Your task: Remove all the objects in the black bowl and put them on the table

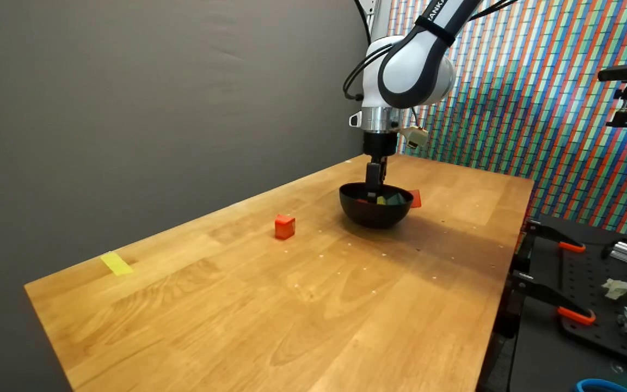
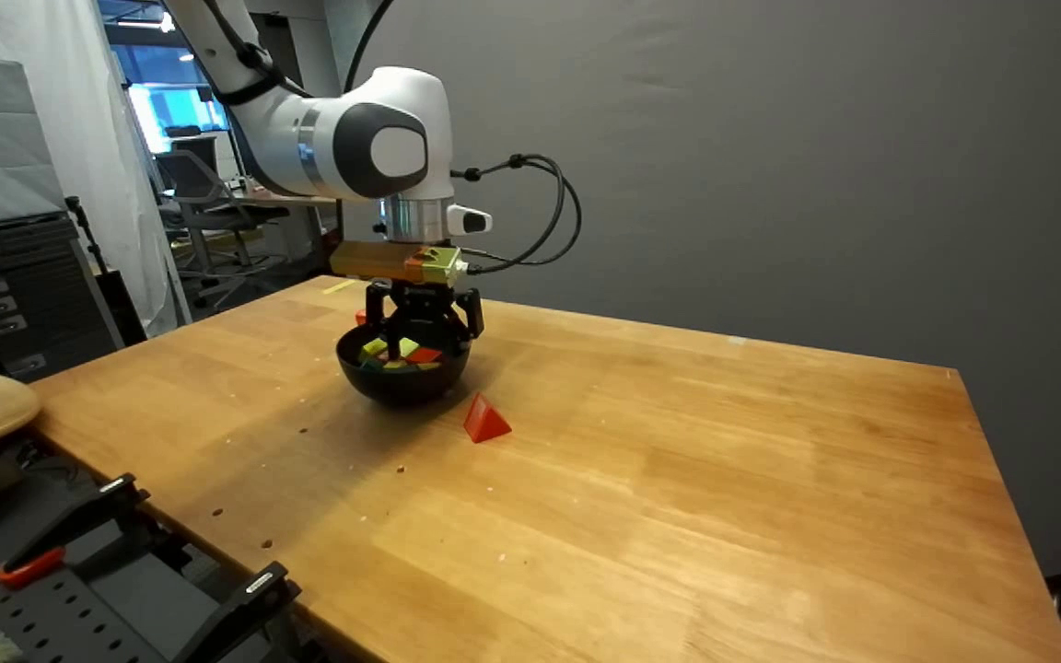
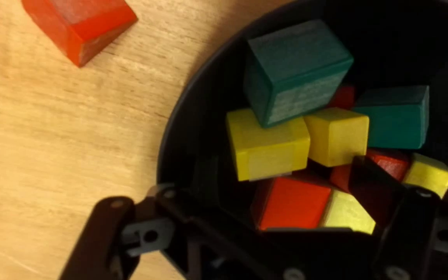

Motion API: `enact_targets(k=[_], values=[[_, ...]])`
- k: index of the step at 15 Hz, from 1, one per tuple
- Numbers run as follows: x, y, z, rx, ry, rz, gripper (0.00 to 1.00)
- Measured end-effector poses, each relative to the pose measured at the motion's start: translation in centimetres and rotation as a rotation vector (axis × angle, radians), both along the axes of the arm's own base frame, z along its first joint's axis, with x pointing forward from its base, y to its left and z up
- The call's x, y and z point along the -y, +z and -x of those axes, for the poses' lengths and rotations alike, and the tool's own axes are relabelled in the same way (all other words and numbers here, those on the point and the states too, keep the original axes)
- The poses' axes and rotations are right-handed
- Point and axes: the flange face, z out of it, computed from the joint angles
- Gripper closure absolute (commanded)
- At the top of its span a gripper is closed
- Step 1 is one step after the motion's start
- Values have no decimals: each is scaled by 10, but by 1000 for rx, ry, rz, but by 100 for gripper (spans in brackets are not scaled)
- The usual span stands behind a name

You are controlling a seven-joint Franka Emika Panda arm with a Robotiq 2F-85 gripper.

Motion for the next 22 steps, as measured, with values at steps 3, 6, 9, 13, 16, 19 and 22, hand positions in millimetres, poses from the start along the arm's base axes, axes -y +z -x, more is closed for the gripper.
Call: enact_targets(k=[3,6,9,13,16,19,22], values=[[1,0,4,-39,0,4,4],[-2,-4,12,-71,1,11,30],[-7,-6,16,-81,3,17,51],[-11,-4,15,-79,10,29,71],[-16,-2,15,-77,7,54,90],[-21,6,13,-60,-3,80,77],[-26,20,12,-31,-16,102,61]])
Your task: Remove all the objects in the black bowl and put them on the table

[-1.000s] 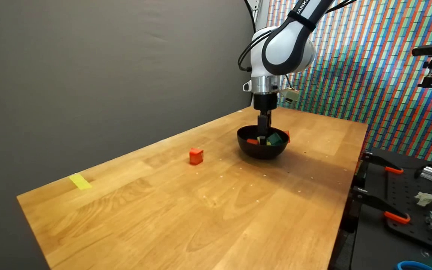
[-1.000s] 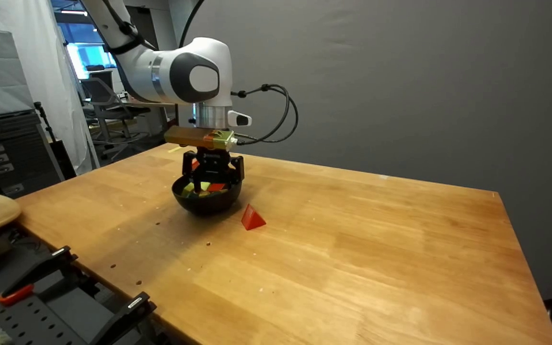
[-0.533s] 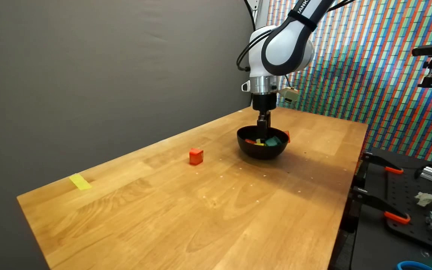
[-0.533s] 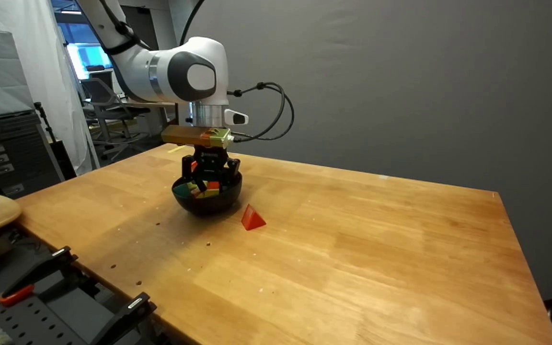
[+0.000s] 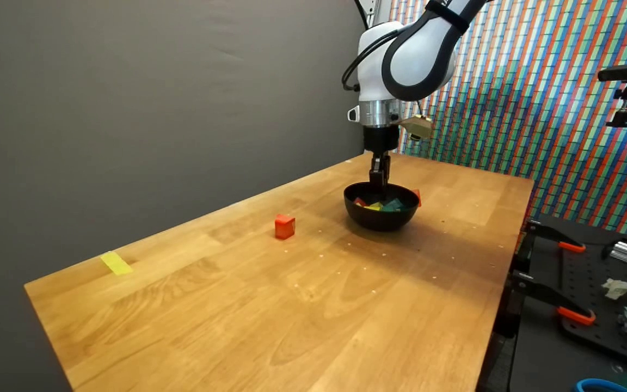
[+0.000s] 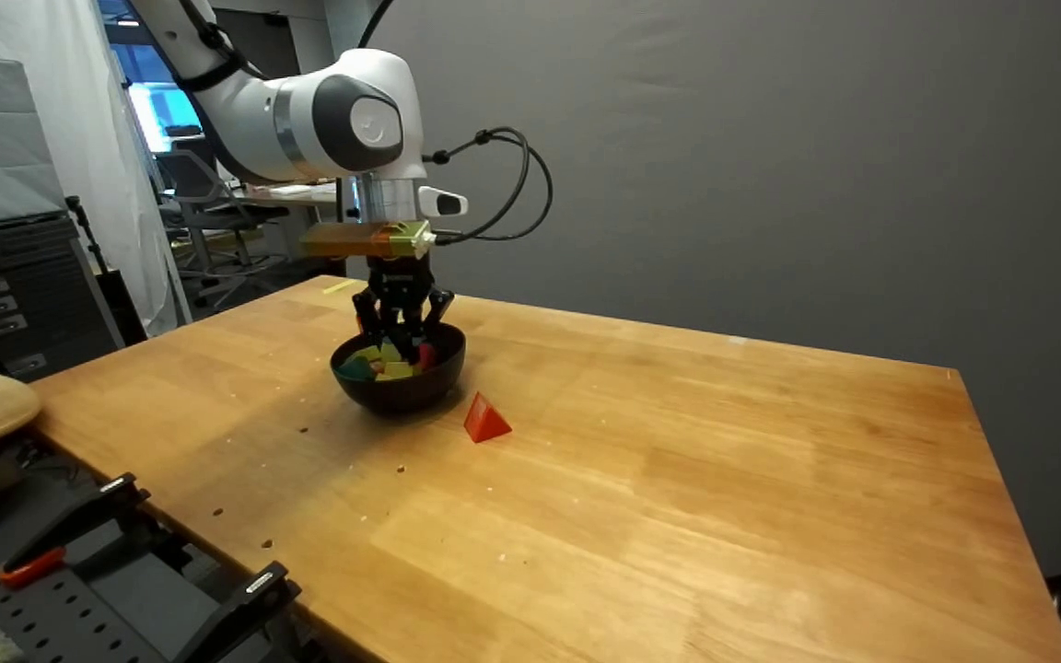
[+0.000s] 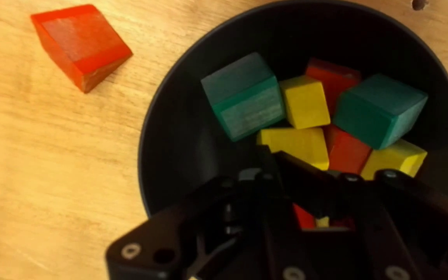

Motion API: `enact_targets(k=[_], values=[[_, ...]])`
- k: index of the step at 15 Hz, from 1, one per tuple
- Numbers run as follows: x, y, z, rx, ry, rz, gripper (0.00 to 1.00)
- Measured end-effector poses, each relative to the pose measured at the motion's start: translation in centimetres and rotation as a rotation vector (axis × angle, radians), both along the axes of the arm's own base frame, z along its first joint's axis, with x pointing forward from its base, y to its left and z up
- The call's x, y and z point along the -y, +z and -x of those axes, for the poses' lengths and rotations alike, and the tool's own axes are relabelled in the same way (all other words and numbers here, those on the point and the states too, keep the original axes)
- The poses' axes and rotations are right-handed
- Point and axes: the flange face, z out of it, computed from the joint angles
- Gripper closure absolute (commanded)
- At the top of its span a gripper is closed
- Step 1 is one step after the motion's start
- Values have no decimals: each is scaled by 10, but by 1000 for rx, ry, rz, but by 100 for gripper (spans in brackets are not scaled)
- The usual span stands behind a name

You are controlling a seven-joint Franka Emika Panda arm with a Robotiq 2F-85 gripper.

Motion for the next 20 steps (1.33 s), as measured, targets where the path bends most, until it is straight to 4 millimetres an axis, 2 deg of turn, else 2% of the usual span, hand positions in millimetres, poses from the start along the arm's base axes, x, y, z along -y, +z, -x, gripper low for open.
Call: enact_targets(k=[3,8,12,17,20], values=[[-3,7,1,14,-15,12,38],[-5,0,10,-5,-45,16,2],[-6,-6,14,-19,-65,7,0],[-9,-1,18,-72,-140,22,6],[-9,0,24,-130,-212,21,6]])
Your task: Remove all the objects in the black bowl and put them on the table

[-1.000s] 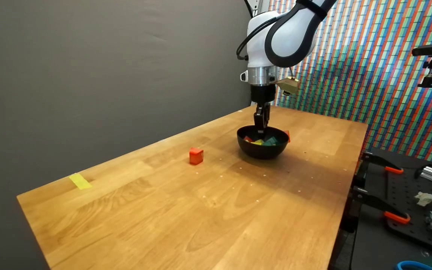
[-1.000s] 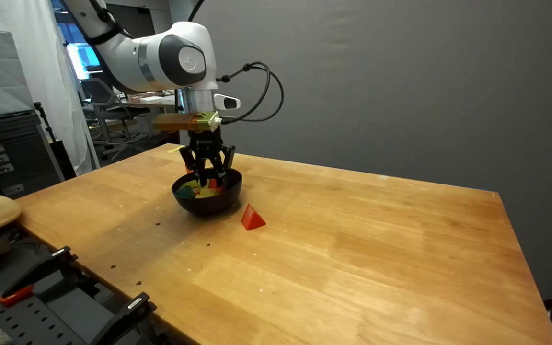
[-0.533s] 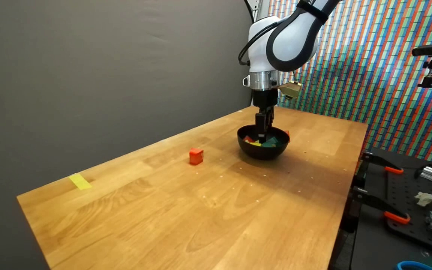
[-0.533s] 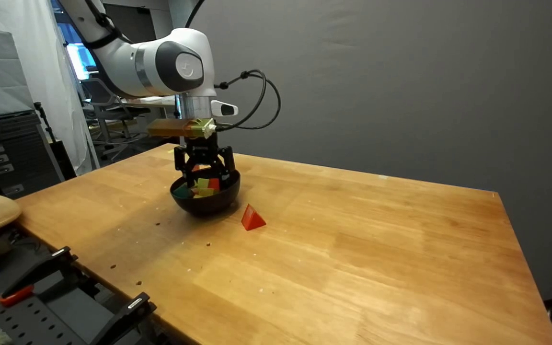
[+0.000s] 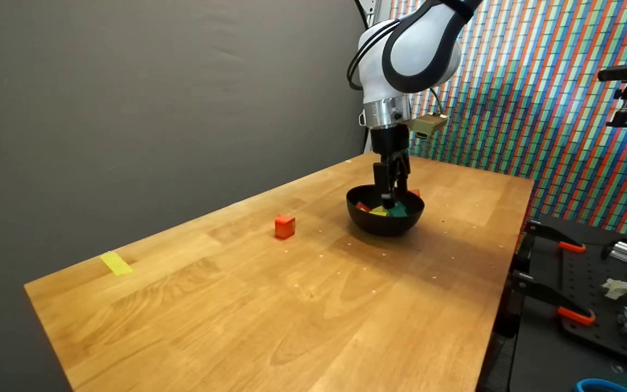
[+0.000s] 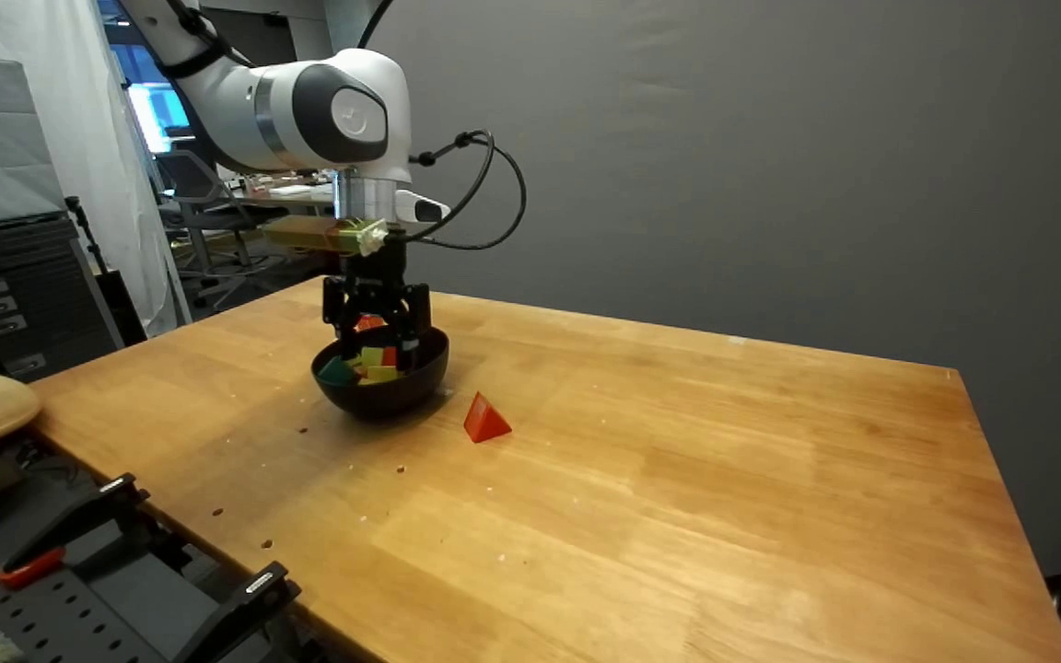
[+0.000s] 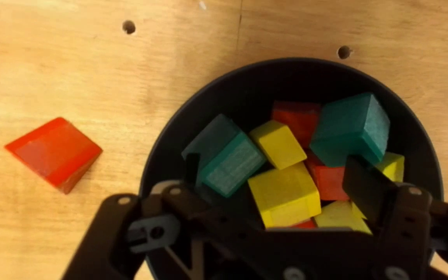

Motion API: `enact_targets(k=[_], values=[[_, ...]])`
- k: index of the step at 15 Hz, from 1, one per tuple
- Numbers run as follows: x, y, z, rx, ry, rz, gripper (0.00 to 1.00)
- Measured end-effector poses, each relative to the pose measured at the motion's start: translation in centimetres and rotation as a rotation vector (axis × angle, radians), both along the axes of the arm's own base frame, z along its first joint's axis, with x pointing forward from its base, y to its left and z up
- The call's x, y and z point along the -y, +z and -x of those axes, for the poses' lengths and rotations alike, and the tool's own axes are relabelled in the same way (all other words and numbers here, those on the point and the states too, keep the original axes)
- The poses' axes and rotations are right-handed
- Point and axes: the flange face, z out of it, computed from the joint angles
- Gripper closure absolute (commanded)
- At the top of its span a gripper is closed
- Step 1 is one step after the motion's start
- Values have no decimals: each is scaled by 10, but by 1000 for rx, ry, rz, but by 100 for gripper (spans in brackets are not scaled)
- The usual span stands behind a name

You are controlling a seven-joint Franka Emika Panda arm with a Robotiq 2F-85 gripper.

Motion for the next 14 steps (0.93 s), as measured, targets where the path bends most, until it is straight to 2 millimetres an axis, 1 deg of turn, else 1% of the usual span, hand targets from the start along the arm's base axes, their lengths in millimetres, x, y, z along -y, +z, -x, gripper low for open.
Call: enact_targets(k=[1,2,4,7,8,9,10,11,12,13,14], values=[[0,-1,2,-17,-21,-1,7],[0,-1,3,-27,-42,-4,5],[0,1,3,-27,-79,-10,8],[-3,10,-2,-8,-142,-36,15],[-4,15,-4,0,-165,-51,22],[-5,19,-7,8,-184,-62,23],[-5,23,-9,13,-200,-66,29],[-5,25,-10,15,-215,-63,28],[-5,25,-10,15,-231,-59,33],[-5,24,-10,13,-248,-55,35],[-5,24,-9,8,-268,-49,33]])
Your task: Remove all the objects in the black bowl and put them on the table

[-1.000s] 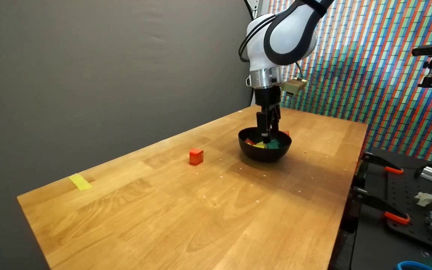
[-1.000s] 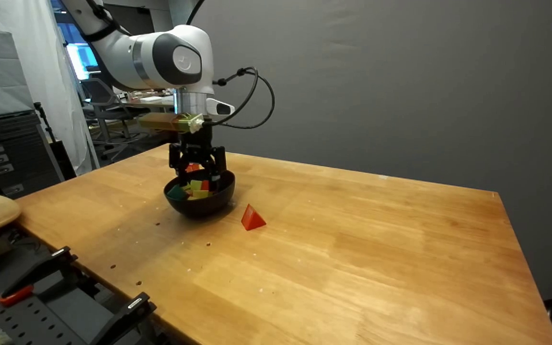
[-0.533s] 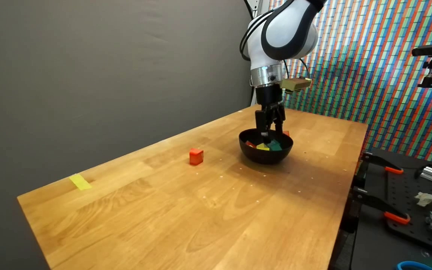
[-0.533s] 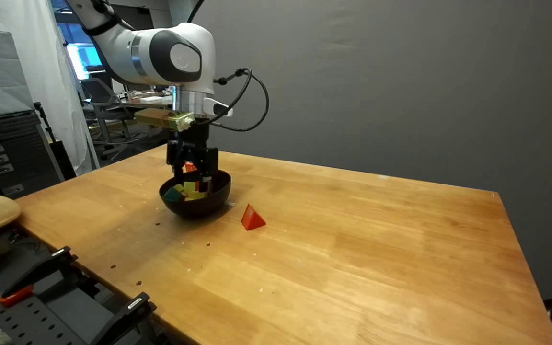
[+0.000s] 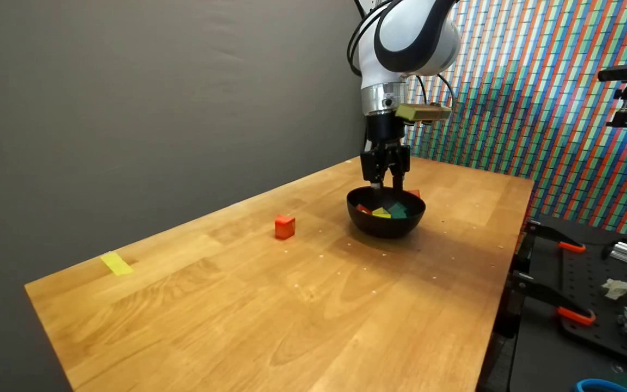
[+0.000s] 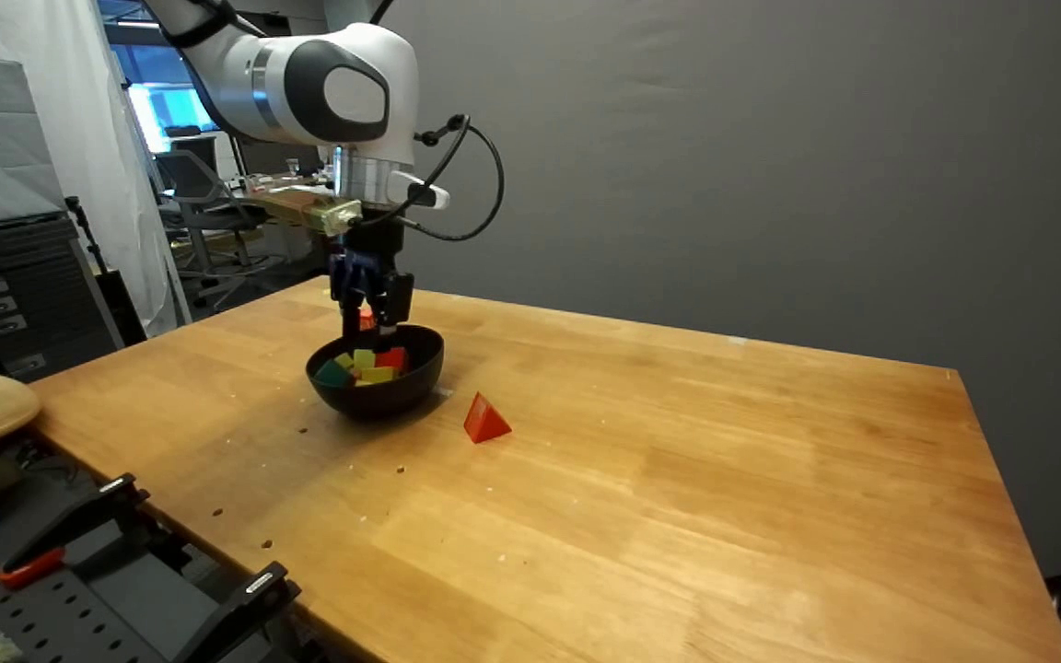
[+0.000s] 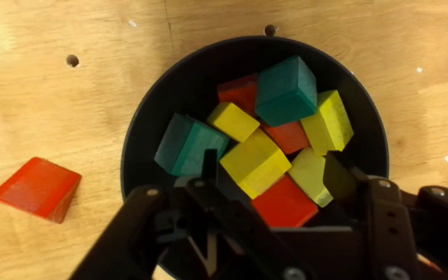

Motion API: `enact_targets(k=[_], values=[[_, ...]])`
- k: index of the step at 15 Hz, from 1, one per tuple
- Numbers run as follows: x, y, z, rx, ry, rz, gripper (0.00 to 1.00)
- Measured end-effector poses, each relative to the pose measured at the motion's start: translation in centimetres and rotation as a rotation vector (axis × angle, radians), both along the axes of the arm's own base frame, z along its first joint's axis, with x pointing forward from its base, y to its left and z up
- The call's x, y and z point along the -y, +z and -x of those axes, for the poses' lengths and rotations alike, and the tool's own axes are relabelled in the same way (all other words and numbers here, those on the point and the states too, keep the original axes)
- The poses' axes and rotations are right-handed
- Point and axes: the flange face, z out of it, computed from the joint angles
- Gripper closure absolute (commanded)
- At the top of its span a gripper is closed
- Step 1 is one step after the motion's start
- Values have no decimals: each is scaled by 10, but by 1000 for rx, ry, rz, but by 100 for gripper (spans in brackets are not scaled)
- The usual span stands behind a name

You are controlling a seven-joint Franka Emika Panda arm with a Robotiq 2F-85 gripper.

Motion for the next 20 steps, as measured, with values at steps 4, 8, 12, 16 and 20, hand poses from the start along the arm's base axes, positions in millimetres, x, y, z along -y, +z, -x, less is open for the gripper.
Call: enact_targets(k=[4,8,12,16,20], values=[[0,-6,7,-55,-70,-1,32],[-1,-11,14,-106,-117,-23,22],[-4,-24,17,-139,-148,-44,25],[-8,-44,17,-173,-153,-43,58],[-8,-55,13,-189,-179,-40,81]])
